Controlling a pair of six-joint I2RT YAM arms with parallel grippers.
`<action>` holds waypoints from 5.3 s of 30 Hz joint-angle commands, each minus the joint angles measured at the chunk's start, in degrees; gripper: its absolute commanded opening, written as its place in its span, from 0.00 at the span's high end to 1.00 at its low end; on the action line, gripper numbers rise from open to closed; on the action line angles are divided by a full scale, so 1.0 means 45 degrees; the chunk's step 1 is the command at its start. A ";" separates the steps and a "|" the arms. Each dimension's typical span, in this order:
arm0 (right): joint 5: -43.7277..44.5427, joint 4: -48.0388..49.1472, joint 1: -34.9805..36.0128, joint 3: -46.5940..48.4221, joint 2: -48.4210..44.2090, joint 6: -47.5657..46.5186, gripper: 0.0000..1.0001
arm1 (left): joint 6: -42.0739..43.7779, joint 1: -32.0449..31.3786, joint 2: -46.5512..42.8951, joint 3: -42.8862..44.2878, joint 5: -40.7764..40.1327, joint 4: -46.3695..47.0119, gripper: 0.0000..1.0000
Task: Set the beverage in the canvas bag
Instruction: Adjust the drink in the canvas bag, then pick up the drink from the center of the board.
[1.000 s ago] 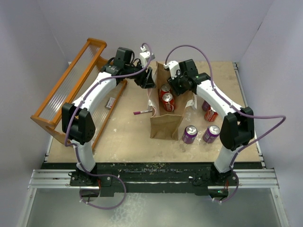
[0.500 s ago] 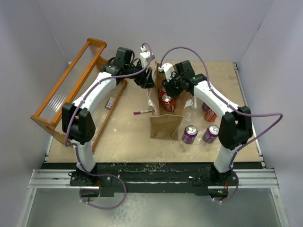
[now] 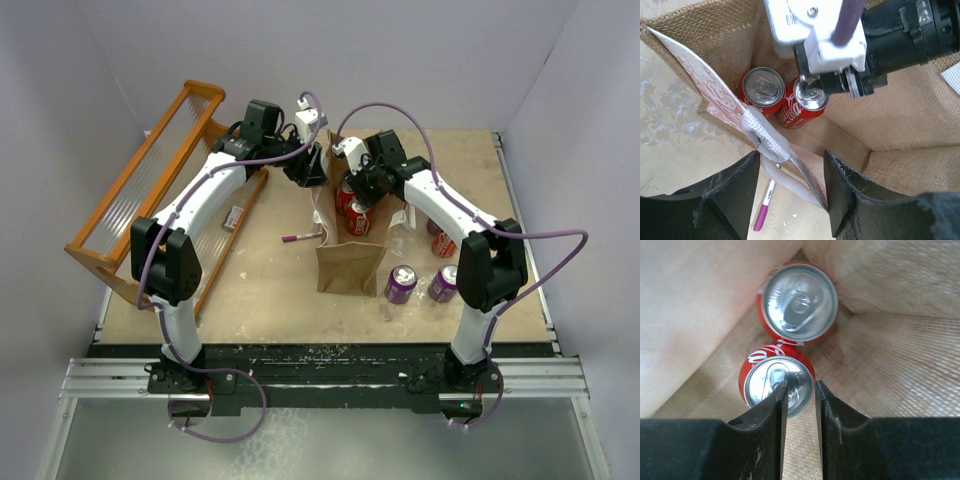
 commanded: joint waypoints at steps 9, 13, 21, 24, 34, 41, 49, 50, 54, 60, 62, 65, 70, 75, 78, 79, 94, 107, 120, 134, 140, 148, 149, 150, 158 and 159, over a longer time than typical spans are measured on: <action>0.0374 -0.0914 -0.0487 0.0791 -0.0216 0.0254 0.69 | 0.0257 -0.0065 -0.0352 0.0193 0.0143 0.0212 0.43; -0.0450 -0.0612 -0.0442 0.0847 -0.0470 0.0110 0.64 | 0.0250 -0.0060 -0.0449 0.0101 0.0169 0.0223 0.43; -0.2071 -0.0572 -0.0382 0.1076 -0.0886 0.0292 0.50 | 0.0275 -0.0059 -0.0778 -0.0239 0.0161 0.0249 0.43; -0.2306 -0.0568 -0.0314 0.0911 -0.1019 0.0236 0.40 | 0.0284 -0.0062 -0.0862 -0.0302 0.0177 0.0262 0.43; -0.2006 -0.0959 -0.0004 0.0919 -0.0153 -0.0274 0.14 | 0.0290 -0.0071 -0.1052 -0.0431 0.0144 0.0265 0.43; -0.1668 -0.0981 0.0214 0.0662 0.0459 -0.0482 0.12 | 0.0352 -0.0069 -0.1183 -0.0548 0.0059 0.0228 0.43; -0.1034 -0.0815 0.0246 0.0784 0.1042 -0.0586 0.25 | 0.0379 -0.0071 -0.1182 -0.0568 0.0027 0.0228 0.43; -0.0978 -0.0757 0.0246 0.0765 0.0996 -0.0574 0.30 | 0.0398 -0.0070 -0.1193 -0.0574 0.0023 0.0224 0.43; -0.0578 -0.0493 0.0246 0.0789 0.0942 -0.0504 0.48 | 0.0419 -0.0060 -0.1174 -0.0570 0.0040 0.0204 0.43; -0.0326 -0.0090 0.0246 0.1394 0.1175 -0.0054 0.65 | 0.0459 -0.0059 -0.1139 -0.0625 0.0799 0.0196 0.45; -0.0137 0.0025 0.0246 0.1616 0.1265 0.0145 0.68 | 0.0445 -0.0062 -0.1157 -0.0697 0.1097 0.0195 0.47; 0.0183 0.0344 0.0246 0.1699 0.1264 0.0427 0.71 | 0.0540 -0.0063 -0.1226 -0.0833 0.1396 0.0136 0.49; 0.0727 0.0858 0.0246 0.1740 0.1346 0.0788 0.75 | 0.0668 -0.0078 -0.1275 -0.0958 0.1788 0.0029 0.54; 0.0966 0.1103 0.0246 0.1921 0.1455 0.1038 0.76 | 0.0703 -0.0099 -0.1311 -0.1045 0.1927 -0.0035 0.56; 0.1074 0.1310 0.0246 0.2032 0.1541 0.1094 0.77 | 0.0719 -0.0121 -0.1353 -0.1109 0.1967 -0.0040 0.57; 0.1106 0.1296 0.0231 0.2083 0.1601 0.1077 0.77 | 0.0714 -0.0118 -0.1370 -0.1113 0.1970 -0.0042 0.57; -0.0236 0.0912 -0.0191 0.1310 0.1449 0.0674 0.54 | 0.0775 -0.0137 -0.1487 -0.1145 0.1959 -0.0070 0.57; -0.1146 0.0107 -0.0213 0.1569 0.1049 0.0183 0.24 | 0.0709 -0.0145 -0.1551 -0.1154 0.1935 -0.0029 0.57; -0.1402 -0.0255 -0.0204 0.1815 -0.0045 -0.0176 0.17 | 0.0143 -0.0147 -0.1627 -0.1116 0.1927 0.0280 0.55; -0.2115 -0.0724 -0.0794 0.1361 -0.4758 0.1020 0.19 | -0.0721 -0.0098 -0.1793 -0.0947 0.1541 0.0775 0.52; -0.0912 -0.0889 -0.2784 0.0288 -0.6126 0.1598 0.18 | -0.1080 -0.0104 -0.1898 -0.0911 0.1436 0.1154 0.51; -0.0265 -0.0470 -0.5291 -0.2526 -0.6242 0.2110 0.16 | -0.0938 -0.0109 -0.1861 -0.0759 0.1328 0.1239 0.49; -0.0209 -0.0541 -0.5432 -0.2617 -0.6040 0.2058 0.15 | -0.0941 -0.0099 -0.1861 -0.0749 0.1323 0.1256 0.49; -0.0131 -0.0667 -0.5554 -0.2661 -0.5800 0.1952 0.14 | -0.0953 -0.0098 -0.1827 -0.0745 0.1342 0.1290 0.50; -0.0203 -0.1626 -0.5999 -0.2148 -0.3375 0.1256 0.10 | -0.1020 -0.0098 -0.1757 -0.0673 0.1452 0.1434 0.49; -0.0134 -0.1674 -0.6004 -0.2106 -0.3164 0.1234 0.10 | -0.1006 -0.0098 -0.1758 -0.0667 0.1437 0.1434 0.50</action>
